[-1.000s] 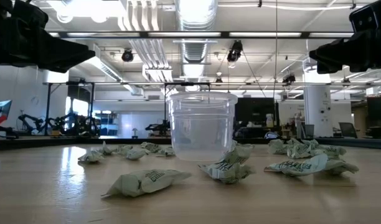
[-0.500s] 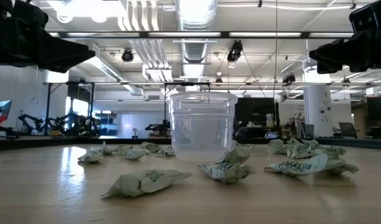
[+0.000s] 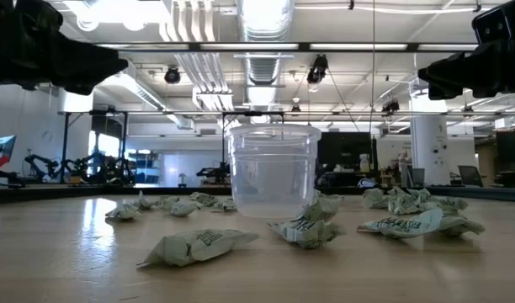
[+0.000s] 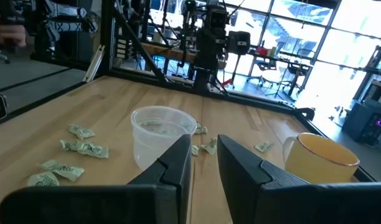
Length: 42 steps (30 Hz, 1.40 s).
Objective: Pick and place Stevia / Truvia into bins
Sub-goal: Put the green stevia packet into the transparent container
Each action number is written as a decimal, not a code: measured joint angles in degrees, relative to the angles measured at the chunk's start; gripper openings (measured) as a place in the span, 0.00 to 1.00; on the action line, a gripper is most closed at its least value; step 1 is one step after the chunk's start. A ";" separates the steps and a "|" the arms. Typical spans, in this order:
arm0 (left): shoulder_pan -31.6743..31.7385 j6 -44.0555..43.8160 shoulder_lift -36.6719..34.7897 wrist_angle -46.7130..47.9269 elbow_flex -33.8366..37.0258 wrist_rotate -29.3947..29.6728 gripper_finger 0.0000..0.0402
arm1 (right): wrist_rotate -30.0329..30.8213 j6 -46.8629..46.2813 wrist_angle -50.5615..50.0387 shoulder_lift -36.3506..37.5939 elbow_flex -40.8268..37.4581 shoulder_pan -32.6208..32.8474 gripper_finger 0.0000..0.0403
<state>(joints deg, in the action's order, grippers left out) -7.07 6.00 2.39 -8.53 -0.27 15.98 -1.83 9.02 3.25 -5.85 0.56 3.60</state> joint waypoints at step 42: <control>0.09 2.46 18.08 -7.56 -0.27 10.28 0.47 | 10.80 -5.95 30.12 -18.18 0.85 0.00 0.17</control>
<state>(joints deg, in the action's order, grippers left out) -6.98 8.47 20.47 -16.09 -0.55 26.26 8.97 3.07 33.36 -24.02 1.41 3.60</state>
